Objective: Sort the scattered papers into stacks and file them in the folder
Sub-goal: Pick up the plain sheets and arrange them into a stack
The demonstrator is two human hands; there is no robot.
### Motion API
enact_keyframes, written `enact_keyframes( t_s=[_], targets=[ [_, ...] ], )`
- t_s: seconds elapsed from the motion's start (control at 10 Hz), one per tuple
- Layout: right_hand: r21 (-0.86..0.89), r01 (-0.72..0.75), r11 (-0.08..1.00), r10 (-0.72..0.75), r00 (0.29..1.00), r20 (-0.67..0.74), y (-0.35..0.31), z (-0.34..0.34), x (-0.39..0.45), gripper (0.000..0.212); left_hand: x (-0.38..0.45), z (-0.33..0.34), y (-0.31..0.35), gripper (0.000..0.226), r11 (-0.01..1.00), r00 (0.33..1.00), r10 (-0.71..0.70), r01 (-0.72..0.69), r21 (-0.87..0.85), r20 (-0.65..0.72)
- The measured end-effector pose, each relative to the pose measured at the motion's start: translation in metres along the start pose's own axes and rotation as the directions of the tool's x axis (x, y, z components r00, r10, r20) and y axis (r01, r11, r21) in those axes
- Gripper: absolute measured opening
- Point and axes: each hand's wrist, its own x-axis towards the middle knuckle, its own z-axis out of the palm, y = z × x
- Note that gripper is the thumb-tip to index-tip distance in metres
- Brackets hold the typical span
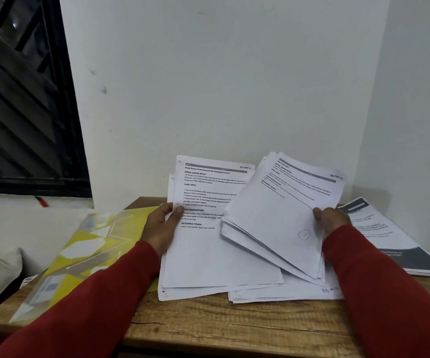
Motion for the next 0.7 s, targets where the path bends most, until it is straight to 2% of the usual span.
enact_keyframes(
  t_s=[0.1,0.2,0.3,0.4,0.5,0.6,0.7],
  targets=[
    [0.187,0.074,0.980,-0.067,0.997,-0.041,-0.009,-0.001,-0.049,0.039,-0.001,-0.001,0.002,0.002,0.998,0.999,0.026,-0.024,0.057,-0.040],
    [0.240,0.123,0.963,-0.122,0.992,-0.020,-0.006,0.003,-0.036,0.042,0.000,-0.003,0.001,0.011,0.995,0.997,0.049,-0.044,0.088,-0.060],
    [0.278,0.106,0.955,-0.161,0.970,0.184,0.005,0.011,-0.014,0.060,-0.002,-0.004,0.002,0.046,0.975,0.988,0.147,-0.138,0.172,-0.038],
    [0.426,0.058,0.903,-0.172,0.956,0.236,0.004,0.018,-0.020,0.036,-0.004,-0.003,0.001,0.056,0.956,0.979,0.203,-0.202,0.213,0.016],
    [0.451,0.071,0.890,-0.256,0.895,0.365,-0.003,0.028,-0.052,0.030,-0.004,0.001,-0.001,0.035,0.967,0.985,0.164,-0.173,0.185,0.061],
    [0.453,0.099,0.886,-0.308,0.856,0.416,-0.006,0.035,-0.060,0.030,-0.006,0.004,0.002,0.027,0.998,0.994,0.032,-0.037,0.045,0.102],
    [0.431,0.104,0.896,-0.315,0.834,0.453,-0.005,0.048,-0.075,0.031,-0.009,0.007,0.007,0.030,0.995,0.982,-0.095,0.099,-0.016,0.162]
  ],
)
